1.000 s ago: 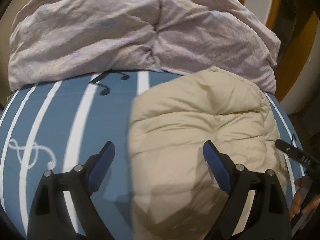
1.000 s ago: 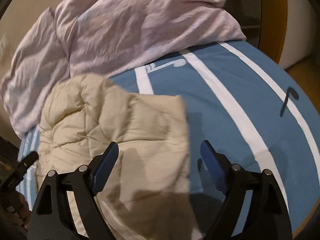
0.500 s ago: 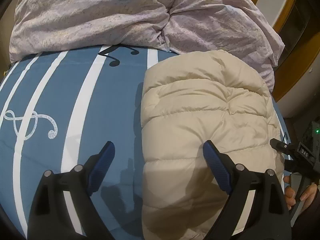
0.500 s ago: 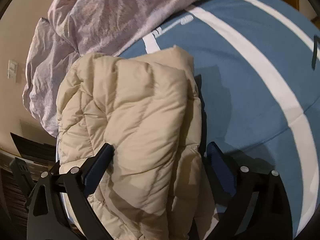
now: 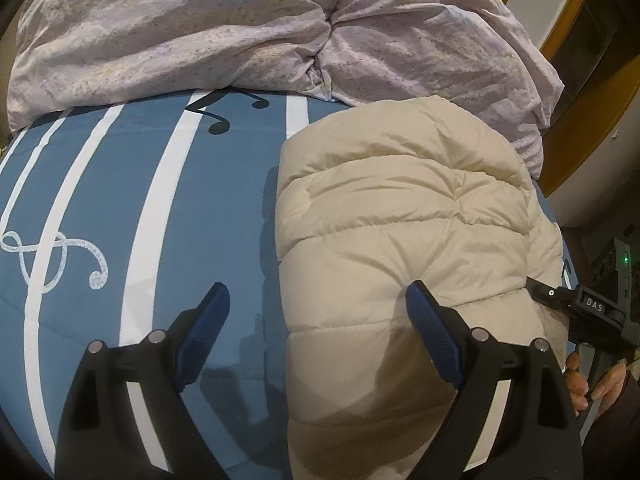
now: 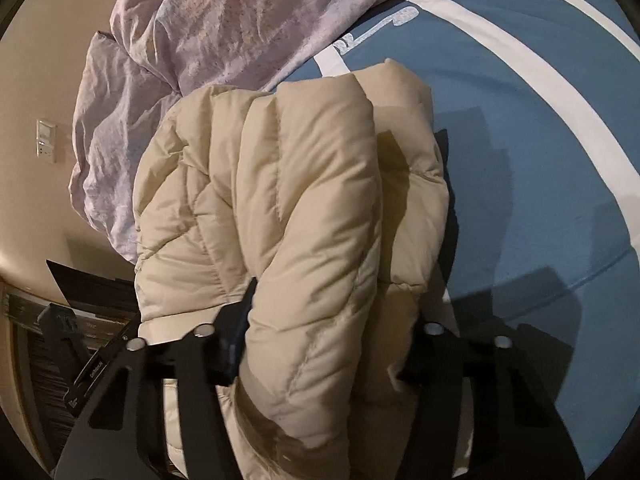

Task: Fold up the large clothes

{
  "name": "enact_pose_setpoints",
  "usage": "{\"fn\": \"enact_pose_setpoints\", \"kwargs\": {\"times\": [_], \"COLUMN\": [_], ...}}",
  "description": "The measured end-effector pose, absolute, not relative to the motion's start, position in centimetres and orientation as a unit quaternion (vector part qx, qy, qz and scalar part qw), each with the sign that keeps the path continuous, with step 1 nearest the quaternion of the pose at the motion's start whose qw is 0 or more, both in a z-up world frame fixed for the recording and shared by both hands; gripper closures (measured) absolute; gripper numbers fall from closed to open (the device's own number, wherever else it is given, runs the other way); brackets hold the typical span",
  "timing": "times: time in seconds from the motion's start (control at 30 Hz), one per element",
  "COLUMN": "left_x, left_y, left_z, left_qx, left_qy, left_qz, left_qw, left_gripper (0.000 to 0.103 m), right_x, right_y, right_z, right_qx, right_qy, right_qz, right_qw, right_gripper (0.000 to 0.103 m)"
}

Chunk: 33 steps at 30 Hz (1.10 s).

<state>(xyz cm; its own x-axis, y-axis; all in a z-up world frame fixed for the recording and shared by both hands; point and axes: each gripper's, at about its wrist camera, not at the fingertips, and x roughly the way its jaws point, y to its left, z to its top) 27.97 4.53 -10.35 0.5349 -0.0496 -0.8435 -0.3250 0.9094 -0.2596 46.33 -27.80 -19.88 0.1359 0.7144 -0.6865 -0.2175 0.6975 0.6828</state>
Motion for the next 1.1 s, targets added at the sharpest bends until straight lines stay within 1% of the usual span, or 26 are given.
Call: {"fn": "enact_pose_setpoints", "kwargs": {"times": [0.07,0.17,0.37,0.47,0.53,0.6,0.63,0.7,0.8,0.9,1.1], "left_x": [28.2,28.6,29.3,29.5,29.6,29.6,29.6,29.7,29.6,29.4,29.0], "left_y": [4.5,4.7,5.8,6.0,6.0,6.0,5.9,5.9,6.2,7.1,10.1], "left_z": [-10.4,-10.8,-12.4,-13.1,-13.6,-13.7,-13.8,-13.6,-13.2,-12.8,-11.6], "left_qx": [-0.198,-0.217,-0.294,-0.330,-0.350,-0.366,-0.369,-0.371,-0.376,-0.380,-0.375], "left_qy": [0.476,0.480,0.496,0.495,0.494,0.490,0.489,0.487,0.481,0.475,0.462], "left_qz": [0.075,0.062,0.036,0.014,0.003,-0.002,-0.004,-0.007,-0.013,-0.013,0.005], "left_qw": [0.853,0.848,0.816,0.803,0.796,0.791,0.790,0.791,0.792,0.794,0.804], "left_gripper": [0.013,0.013,0.012,0.014,0.019,0.027,0.029,0.036,0.049,0.054,0.055], "right_x": [46.4,46.2,46.1,46.1,46.0,46.0,46.0,46.1,46.3,46.5,47.3], "right_y": [-27.7,-27.7,-27.6,-27.7,-27.7,-27.8,-27.8,-27.7,-27.3,-26.5,-22.8], "right_z": [-19.7,-19.6,-19.5,-19.5,-19.4,-19.3,-19.3,-19.1,-18.6,-18.1,-16.8], "right_qx": [0.215,0.216,0.223,0.228,0.234,0.239,0.242,0.247,0.252,0.254,0.248], "right_qy": [0.571,0.568,0.568,0.567,0.567,0.565,0.564,0.561,0.555,0.549,0.538], "right_qz": [0.322,0.320,0.318,0.321,0.323,0.325,0.328,0.332,0.342,0.352,0.383], "right_qw": [0.724,0.727,0.726,0.723,0.721,0.720,0.719,0.717,0.715,0.714,0.709], "right_gripper": [0.055,0.058,0.061,0.062,0.064,0.066,0.068,0.070,0.074,0.076,0.079]}}
